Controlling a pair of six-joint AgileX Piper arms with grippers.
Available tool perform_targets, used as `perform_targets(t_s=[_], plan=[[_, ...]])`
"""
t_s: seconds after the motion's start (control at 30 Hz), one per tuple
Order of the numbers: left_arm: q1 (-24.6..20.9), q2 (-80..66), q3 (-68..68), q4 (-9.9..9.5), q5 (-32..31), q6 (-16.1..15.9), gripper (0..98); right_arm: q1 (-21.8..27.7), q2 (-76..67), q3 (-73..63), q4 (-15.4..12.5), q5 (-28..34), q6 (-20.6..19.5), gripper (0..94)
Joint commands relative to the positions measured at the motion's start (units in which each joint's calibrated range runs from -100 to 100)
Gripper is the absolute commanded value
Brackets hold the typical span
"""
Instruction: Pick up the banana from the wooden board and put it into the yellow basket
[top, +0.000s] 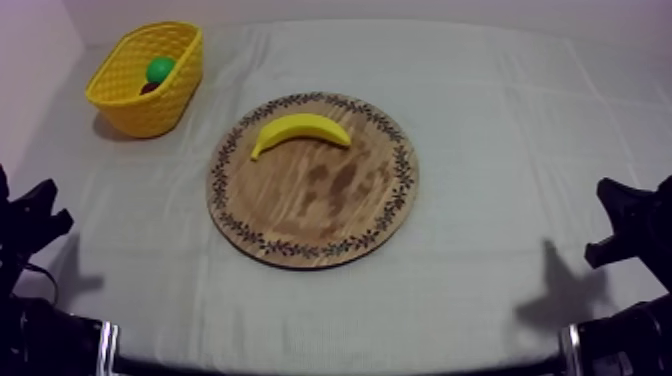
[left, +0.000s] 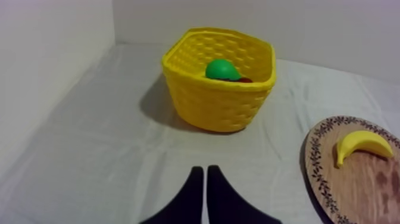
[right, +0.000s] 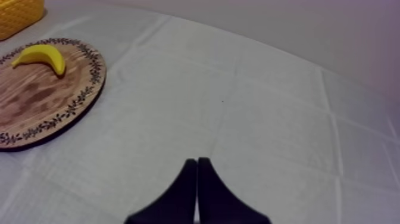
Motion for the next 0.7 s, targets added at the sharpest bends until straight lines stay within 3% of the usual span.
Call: perform_targets(t_s=[0.0,0.47,0.67], plan=[[-0.16,-0.05,-0.06,0.00,0.09,-0.44,0.0,0.00,0.00,-0.03,0.00,0.00,0.01,0.3],[-0.45,-0.05,-0.10,-0.01,0.20,-0.63,0.0,0.00,0.00,-0.03,0.00,0.00,0.01,0.3],[-0.47,-0.05,0.00,-0.01,-0.06,-3.08,0.0,0.00,0.00,-0.03,0.00,0.00,0.01,0.3]])
